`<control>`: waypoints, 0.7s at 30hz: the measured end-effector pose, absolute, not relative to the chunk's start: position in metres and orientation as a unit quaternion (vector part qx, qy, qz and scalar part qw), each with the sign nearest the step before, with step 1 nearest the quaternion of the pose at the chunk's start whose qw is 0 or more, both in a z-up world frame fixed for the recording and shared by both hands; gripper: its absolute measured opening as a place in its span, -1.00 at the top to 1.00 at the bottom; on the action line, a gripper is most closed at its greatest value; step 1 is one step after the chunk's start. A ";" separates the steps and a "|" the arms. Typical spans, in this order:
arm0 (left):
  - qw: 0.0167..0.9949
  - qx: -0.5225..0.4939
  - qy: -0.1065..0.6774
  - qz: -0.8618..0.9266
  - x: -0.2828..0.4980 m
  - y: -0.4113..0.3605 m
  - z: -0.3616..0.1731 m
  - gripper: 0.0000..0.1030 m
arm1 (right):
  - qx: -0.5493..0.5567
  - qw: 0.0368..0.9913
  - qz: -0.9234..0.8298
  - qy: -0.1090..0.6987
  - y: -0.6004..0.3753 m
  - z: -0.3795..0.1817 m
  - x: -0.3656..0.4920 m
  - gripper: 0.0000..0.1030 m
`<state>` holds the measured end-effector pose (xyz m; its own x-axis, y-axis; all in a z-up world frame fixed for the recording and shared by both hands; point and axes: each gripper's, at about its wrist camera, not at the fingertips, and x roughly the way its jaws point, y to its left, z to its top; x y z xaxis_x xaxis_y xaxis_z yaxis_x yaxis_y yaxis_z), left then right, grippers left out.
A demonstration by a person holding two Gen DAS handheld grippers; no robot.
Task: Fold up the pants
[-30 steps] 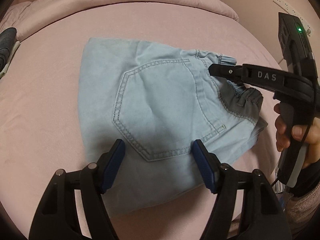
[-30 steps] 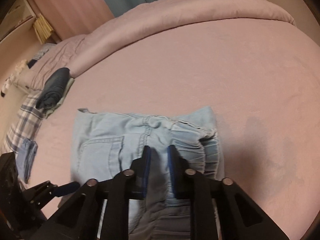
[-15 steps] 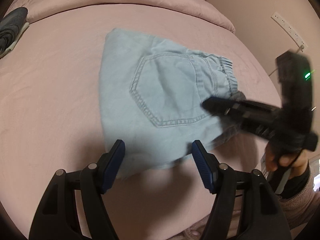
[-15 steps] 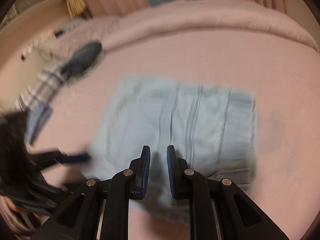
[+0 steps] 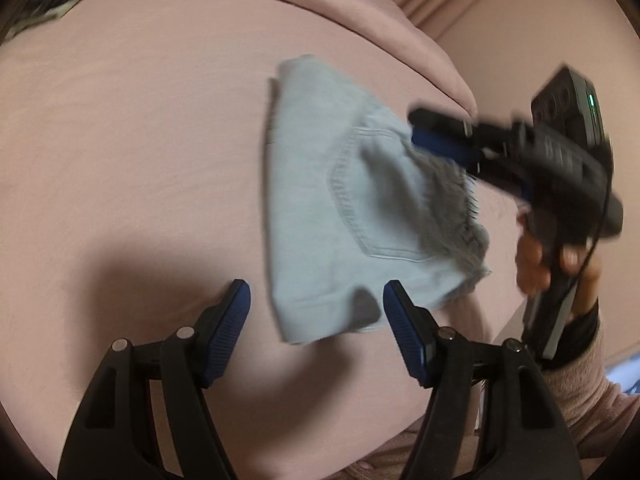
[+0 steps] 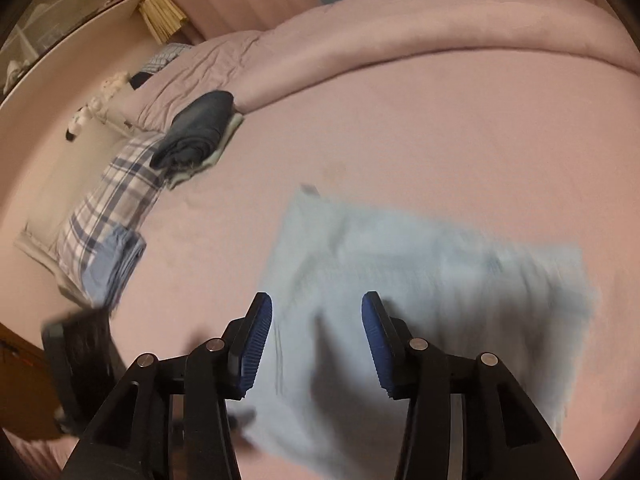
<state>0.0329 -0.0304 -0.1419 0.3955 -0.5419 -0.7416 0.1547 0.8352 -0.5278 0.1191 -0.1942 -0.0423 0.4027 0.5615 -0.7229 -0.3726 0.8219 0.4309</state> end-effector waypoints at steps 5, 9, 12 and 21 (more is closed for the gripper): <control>0.808 -0.202 0.506 -0.225 0.032 -0.032 -0.146 -0.21 | 0.080 0.834 0.267 0.475 -0.162 -0.043 0.159 0.06; 0.793 -0.203 0.520 -0.243 0.033 -0.041 -0.149 0.16 | 0.030 0.828 0.273 0.489 -0.141 -0.051 0.183 0.06; 0.794 -0.202 0.519 -0.243 0.032 -0.043 -0.149 0.20 | -0.010 0.798 0.293 0.526 -0.125 -0.067 0.197 0.52; 0.790 -0.179 0.531 -0.249 0.022 -0.051 -0.149 0.32 | -0.079 0.790 0.273 0.543 -0.104 -0.091 0.203 0.66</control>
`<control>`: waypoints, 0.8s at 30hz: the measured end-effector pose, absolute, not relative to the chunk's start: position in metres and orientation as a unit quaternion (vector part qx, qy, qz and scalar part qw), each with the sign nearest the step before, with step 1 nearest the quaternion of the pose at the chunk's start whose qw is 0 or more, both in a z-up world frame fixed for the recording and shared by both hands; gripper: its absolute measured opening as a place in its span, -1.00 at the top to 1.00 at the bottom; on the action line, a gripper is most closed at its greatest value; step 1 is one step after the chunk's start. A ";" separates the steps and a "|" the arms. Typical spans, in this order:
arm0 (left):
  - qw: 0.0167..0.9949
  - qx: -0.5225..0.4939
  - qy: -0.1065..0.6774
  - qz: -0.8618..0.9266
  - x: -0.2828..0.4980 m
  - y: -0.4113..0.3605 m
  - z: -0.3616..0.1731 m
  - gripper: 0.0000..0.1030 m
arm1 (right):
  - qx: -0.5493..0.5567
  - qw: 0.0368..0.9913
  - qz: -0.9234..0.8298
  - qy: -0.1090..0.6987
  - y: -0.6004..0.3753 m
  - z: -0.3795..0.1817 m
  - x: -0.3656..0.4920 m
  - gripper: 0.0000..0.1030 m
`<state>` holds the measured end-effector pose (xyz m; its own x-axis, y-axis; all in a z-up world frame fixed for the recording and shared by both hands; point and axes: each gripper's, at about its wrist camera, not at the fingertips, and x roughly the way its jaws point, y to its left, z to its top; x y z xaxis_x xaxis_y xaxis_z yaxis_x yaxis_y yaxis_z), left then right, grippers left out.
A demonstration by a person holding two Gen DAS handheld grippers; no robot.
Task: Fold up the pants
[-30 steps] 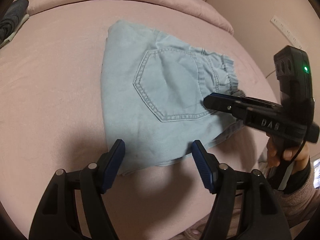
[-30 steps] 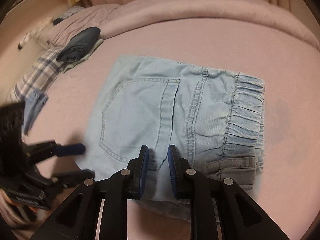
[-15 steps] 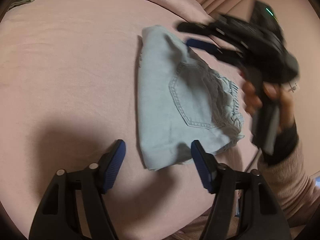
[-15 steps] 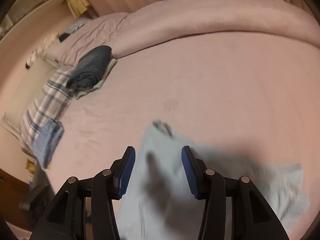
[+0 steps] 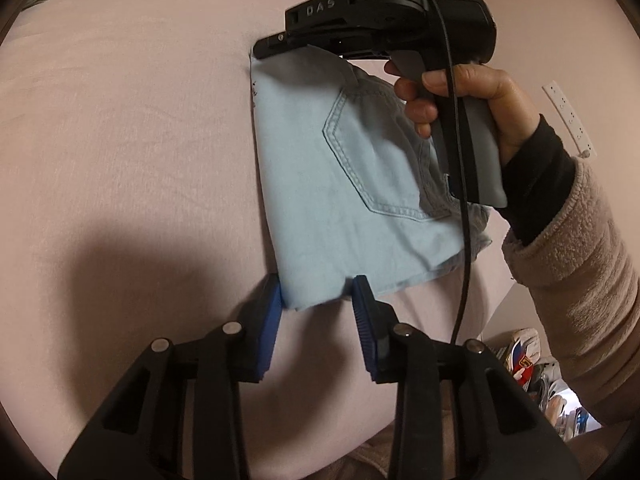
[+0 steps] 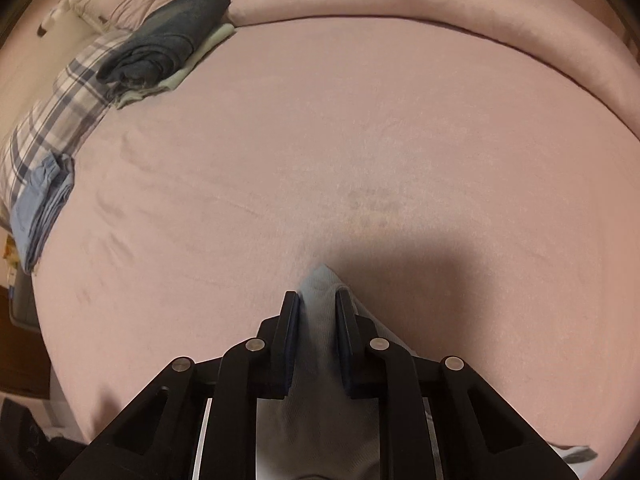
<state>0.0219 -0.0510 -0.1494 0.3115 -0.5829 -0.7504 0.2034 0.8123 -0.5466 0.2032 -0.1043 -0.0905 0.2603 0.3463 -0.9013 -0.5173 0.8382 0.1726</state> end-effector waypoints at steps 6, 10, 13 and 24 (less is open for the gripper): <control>0.800 -0.167 0.520 -0.250 0.019 -0.034 -0.127 0.33 | 0.031 0.821 0.278 0.497 -0.159 -0.054 0.177 0.42; 0.817 -0.156 0.495 -0.249 0.024 -0.036 -0.107 0.27 | 0.014 0.851 0.263 0.454 -0.196 -0.026 0.133 0.42; 0.828 -0.149 0.479 -0.251 0.036 -0.046 -0.094 0.16 | -0.007 0.862 0.240 0.446 -0.216 -0.024 0.098 0.42; 0.835 -0.091 0.484 -0.246 0.088 -0.115 -0.108 -0.08 | -0.066 0.891 0.172 0.415 -0.237 -0.027 0.013 0.42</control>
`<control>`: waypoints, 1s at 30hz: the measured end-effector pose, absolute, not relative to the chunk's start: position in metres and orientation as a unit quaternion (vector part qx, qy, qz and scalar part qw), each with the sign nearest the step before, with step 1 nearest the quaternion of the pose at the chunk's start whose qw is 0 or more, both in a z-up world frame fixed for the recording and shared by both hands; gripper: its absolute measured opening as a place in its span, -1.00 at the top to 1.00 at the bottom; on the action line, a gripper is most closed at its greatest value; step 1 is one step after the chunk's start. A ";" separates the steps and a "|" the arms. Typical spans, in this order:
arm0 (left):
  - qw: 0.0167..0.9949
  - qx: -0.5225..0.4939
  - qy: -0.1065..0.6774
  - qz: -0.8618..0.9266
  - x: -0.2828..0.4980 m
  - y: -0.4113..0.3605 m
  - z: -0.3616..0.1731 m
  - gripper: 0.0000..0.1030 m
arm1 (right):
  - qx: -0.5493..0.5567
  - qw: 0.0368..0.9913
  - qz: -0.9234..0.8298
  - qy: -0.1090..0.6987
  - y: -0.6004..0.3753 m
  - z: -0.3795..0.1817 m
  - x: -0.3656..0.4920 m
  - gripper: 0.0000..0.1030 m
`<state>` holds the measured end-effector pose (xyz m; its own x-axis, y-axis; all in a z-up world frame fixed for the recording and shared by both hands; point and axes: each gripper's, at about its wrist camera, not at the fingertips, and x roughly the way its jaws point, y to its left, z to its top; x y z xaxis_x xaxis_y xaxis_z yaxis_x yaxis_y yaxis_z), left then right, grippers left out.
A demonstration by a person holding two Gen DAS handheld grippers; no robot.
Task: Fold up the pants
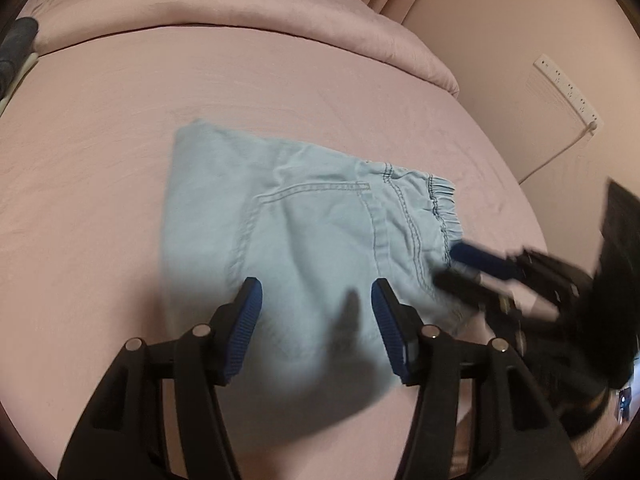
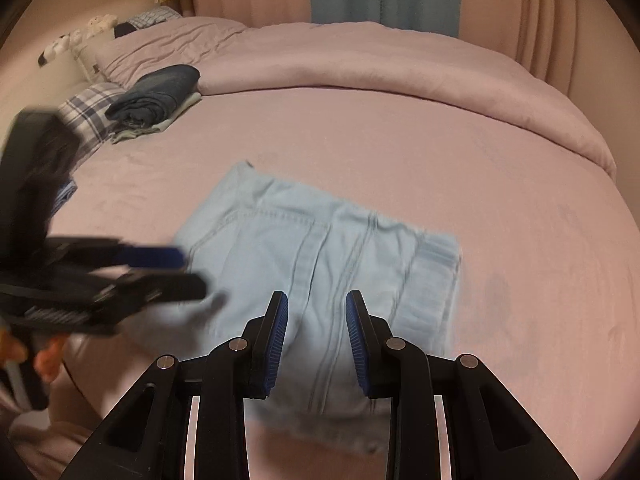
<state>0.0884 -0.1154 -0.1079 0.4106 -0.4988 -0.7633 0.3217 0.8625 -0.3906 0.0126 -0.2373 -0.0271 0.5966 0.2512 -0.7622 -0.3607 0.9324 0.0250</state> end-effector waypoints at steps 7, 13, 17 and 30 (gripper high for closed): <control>0.825 -0.062 0.508 -0.239 0.101 -0.135 -0.123 -0.12 | -0.067 0.875 0.180 0.445 -0.228 -0.054 0.012 0.42; 0.822 -0.061 0.515 -0.237 0.102 -0.133 -0.123 -0.12 | -0.057 0.868 0.178 0.459 -0.228 -0.062 0.012 0.41; 0.818 -0.090 0.514 -0.240 0.102 -0.128 -0.118 -0.12 | -0.051 0.871 0.178 0.456 -0.229 -0.060 0.010 0.41; 0.836 -0.160 0.491 -0.187 0.077 -0.048 -0.104 -0.36 | -0.028 0.889 0.149 0.433 -0.252 -0.039 -0.005 -0.02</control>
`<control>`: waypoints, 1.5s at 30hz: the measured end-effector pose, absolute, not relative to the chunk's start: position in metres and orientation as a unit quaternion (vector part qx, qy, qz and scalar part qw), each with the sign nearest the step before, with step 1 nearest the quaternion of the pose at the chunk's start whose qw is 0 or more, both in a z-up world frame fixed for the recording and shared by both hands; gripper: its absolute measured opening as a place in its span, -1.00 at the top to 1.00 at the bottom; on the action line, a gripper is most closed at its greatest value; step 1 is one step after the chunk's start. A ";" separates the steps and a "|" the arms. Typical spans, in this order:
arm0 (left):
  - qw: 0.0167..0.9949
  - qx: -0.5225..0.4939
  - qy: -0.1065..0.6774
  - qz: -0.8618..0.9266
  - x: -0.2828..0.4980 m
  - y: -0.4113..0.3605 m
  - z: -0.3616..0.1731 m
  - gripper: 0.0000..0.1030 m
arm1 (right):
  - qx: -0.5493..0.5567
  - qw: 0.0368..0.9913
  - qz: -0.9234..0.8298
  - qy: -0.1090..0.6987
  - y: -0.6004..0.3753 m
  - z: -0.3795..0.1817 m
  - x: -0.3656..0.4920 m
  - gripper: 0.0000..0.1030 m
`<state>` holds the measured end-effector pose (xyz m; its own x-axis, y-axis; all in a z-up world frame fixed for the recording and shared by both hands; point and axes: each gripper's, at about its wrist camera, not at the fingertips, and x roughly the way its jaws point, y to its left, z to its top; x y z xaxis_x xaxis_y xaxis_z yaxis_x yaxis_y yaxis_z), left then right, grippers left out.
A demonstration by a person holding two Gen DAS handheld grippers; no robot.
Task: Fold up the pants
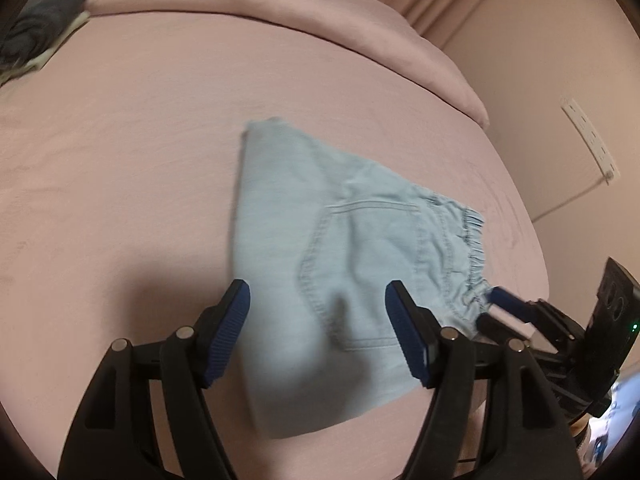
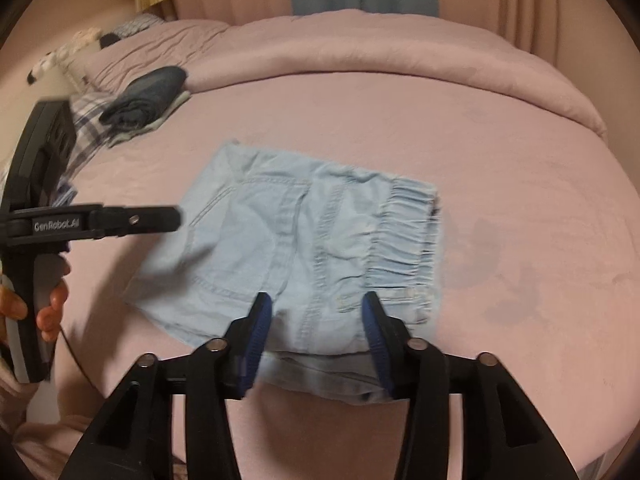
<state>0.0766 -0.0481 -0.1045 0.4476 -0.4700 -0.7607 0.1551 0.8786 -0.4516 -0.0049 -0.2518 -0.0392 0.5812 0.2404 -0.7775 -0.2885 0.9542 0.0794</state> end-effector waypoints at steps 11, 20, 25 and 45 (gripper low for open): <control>0.808 -0.223 0.507 -0.201 0.079 -0.033 -0.114 -0.46 | 0.117 0.877 0.134 0.447 -0.302 -0.051 0.008 -0.27; 0.795 -0.243 0.513 -0.215 0.087 -0.037 -0.117 -0.53 | 0.213 0.843 0.150 0.471 -0.319 -0.075 0.025 -0.36; 0.794 -0.238 0.515 -0.217 0.090 -0.042 -0.117 -0.53 | 0.223 0.838 0.149 0.475 -0.319 -0.079 0.030 -0.37; 0.782 -0.253 0.530 -0.209 0.106 -0.040 -0.133 -0.53 | 0.206 0.826 0.158 0.500 -0.324 -0.090 0.052 -0.47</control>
